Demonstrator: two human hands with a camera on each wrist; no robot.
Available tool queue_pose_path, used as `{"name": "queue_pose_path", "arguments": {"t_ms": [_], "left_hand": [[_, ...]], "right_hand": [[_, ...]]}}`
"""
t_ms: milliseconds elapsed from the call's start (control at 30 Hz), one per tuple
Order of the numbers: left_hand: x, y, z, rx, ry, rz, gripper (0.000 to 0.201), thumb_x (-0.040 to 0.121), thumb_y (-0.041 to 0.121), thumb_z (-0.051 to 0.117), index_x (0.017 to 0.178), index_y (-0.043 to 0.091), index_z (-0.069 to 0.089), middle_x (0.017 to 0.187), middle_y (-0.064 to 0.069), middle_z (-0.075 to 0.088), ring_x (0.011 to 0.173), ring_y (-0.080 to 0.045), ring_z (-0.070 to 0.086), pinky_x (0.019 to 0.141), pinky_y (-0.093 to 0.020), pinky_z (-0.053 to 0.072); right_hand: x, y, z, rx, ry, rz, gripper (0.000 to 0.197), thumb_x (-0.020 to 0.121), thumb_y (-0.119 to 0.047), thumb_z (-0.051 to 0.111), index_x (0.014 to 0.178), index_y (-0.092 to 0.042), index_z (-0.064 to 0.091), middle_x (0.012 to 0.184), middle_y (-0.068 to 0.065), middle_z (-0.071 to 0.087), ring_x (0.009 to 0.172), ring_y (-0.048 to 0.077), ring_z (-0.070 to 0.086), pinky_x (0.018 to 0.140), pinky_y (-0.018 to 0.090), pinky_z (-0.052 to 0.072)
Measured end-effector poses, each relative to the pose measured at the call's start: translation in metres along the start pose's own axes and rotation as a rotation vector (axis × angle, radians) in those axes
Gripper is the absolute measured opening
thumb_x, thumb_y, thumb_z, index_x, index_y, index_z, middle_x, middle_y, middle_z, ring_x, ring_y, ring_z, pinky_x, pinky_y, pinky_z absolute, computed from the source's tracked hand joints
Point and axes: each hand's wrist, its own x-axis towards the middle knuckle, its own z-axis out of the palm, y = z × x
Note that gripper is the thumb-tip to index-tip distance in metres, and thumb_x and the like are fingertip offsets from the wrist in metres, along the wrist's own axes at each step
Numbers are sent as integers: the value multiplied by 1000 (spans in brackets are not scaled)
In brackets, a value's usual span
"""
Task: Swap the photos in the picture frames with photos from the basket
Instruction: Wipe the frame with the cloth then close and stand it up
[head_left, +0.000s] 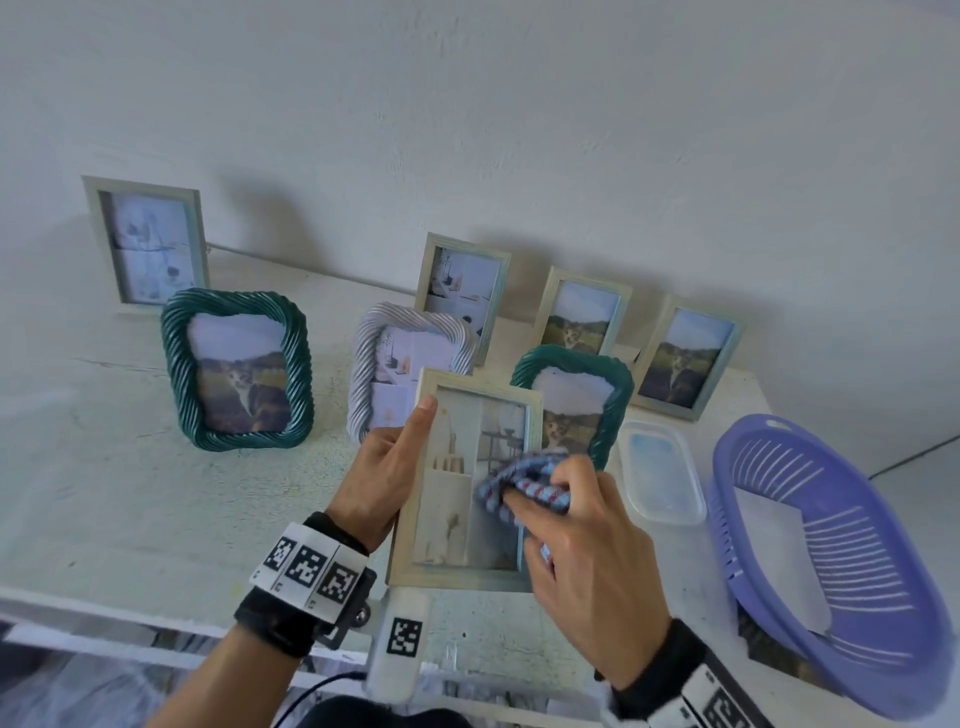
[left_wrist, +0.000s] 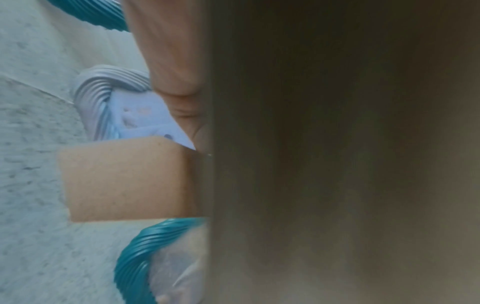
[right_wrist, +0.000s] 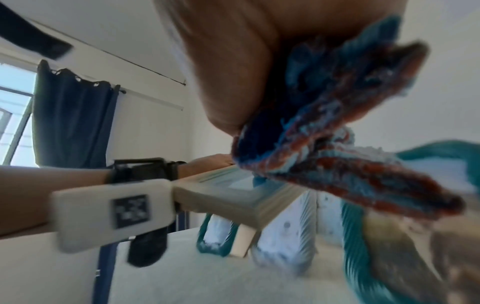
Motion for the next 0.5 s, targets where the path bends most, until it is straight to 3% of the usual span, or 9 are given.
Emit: {"name": "queue_pose_path", "arguments": {"t_ms": [67, 133, 200, 267, 367, 433, 500], "left_hand": [[-1, -11, -2, -23, -20, 21, 66, 73, 82, 55, 79, 16, 54, 70, -20, 51, 64, -27, 44, 58, -43, 37], [-3, -17, -1, -64, -17, -27, 73, 73, 82, 56, 80, 9, 58, 76, -18, 53, 69, -29, 46, 62, -46, 38], [-4, -19, 0, -106, -17, -71, 86, 73, 81, 58, 76, -5, 57, 79, -17, 52, 70, -31, 45, 64, -46, 36], [-6, -17, -2, -117, -23, -67, 92, 73, 82, 58, 74, -10, 54, 78, -18, 47, 67, -32, 40, 62, -42, 29], [-15, -4, -2, -51, 18, -28, 80, 81, 74, 54, 56, 1, 34, 59, -11, 28, 49, -29, 20, 54, -40, 14], [-19, 4, -2, -21, 33, 15, 62, 84, 65, 50, 52, 17, 27, 55, -5, 19, 47, -18, 16, 52, -35, 11], [-17, 1, -6, -5, 55, 46, 61, 86, 69, 49, 58, 15, 39, 57, -6, 25, 51, -17, 23, 52, -31, 17]], "right_hand": [[-16, 3, 7, 17, -60, -18, 37, 66, -27, 82, 101, -31, 71, 105, -3, 47, 89, 14, 53, 47, 18, 53], [-23, 10, 9, 57, -63, -37, 32, 72, -28, 70, 103, -35, 68, 104, -4, 44, 87, 14, 53, 46, 19, 53], [-26, 16, 5, 149, -20, -31, 34, 80, -30, 52, 110, -36, 65, 105, -6, 43, 86, 10, 52, 53, 18, 51], [-28, 24, 0, 245, 47, 2, 36, 83, -32, 43, 112, -35, 65, 104, -10, 41, 80, 3, 52, 63, 9, 45], [-28, 46, -5, 228, 150, 100, 27, 88, -21, 56, 111, -20, 69, 100, -9, 40, 69, 3, 53, 61, 0, 39], [-23, 69, -4, 128, 174, 216, 28, 85, -9, 66, 112, -14, 69, 97, -2, 40, 63, 7, 51, 53, 5, 37], [-13, 93, 3, 54, 166, 339, 30, 85, -9, 65, 114, -12, 68, 97, 2, 38, 68, 17, 51, 60, 17, 39]]}}
